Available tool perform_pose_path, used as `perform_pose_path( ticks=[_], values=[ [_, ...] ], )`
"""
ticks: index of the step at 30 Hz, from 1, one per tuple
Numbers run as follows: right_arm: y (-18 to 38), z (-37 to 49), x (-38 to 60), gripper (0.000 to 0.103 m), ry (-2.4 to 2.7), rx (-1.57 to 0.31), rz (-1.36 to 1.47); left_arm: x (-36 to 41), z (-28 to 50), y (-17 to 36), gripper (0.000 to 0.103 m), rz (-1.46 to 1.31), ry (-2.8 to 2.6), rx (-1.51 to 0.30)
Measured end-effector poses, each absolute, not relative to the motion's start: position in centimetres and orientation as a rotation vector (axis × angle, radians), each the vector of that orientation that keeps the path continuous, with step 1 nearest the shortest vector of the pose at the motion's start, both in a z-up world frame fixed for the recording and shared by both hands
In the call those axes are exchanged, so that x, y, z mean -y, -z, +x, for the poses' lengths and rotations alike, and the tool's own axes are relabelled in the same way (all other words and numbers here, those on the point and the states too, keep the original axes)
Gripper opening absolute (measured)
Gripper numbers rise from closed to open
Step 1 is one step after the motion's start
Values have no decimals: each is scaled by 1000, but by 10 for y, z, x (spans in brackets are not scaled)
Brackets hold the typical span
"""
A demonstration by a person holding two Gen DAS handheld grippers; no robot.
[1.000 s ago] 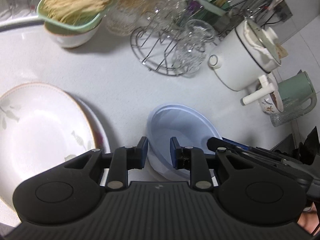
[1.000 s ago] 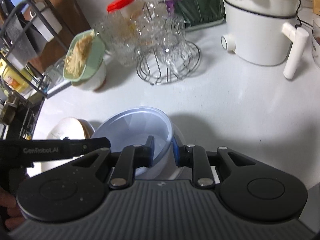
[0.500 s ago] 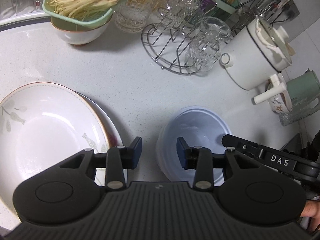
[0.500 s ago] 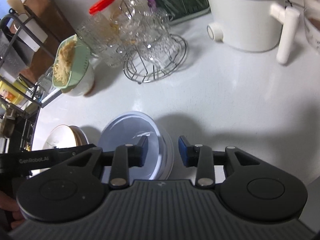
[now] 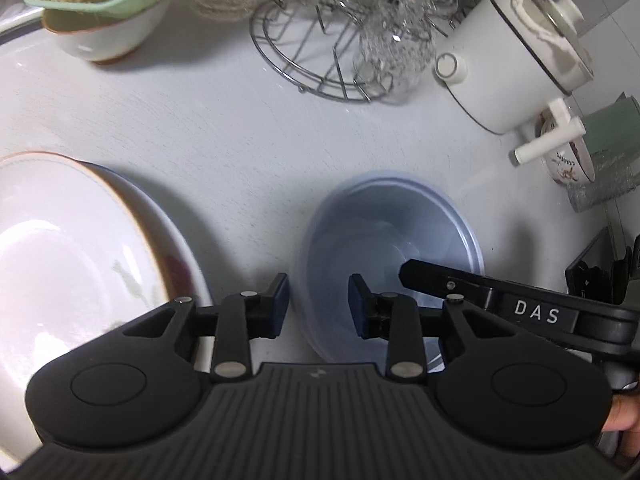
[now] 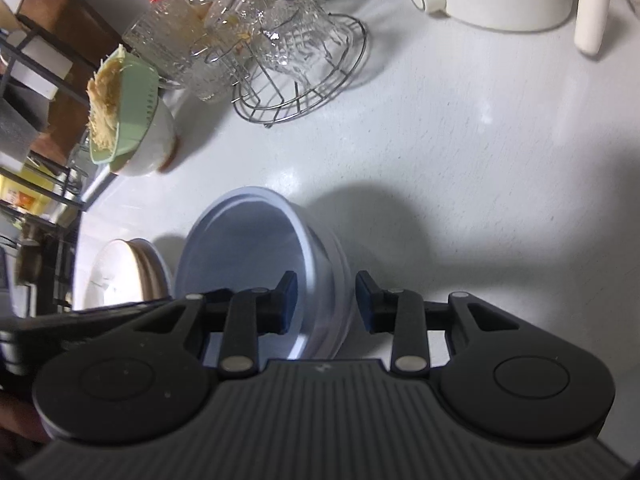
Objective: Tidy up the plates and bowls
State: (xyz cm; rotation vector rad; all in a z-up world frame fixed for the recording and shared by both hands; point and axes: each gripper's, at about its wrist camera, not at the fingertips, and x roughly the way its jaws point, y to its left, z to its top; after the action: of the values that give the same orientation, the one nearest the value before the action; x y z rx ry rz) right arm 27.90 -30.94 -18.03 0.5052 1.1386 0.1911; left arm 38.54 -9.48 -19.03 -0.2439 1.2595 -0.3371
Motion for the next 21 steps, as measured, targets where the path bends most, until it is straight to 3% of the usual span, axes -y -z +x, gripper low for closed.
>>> perform_pose_path(
  ticks=[8, 21],
  values=[
    [182, 276, 311, 33, -191, -1141, 488, 99, 384, 189, 36, -255, 324, -1271],
    [145, 248, 320, 33, -204, -1130, 513, 96, 355, 143, 36, -297, 327, -1215]
  ],
)
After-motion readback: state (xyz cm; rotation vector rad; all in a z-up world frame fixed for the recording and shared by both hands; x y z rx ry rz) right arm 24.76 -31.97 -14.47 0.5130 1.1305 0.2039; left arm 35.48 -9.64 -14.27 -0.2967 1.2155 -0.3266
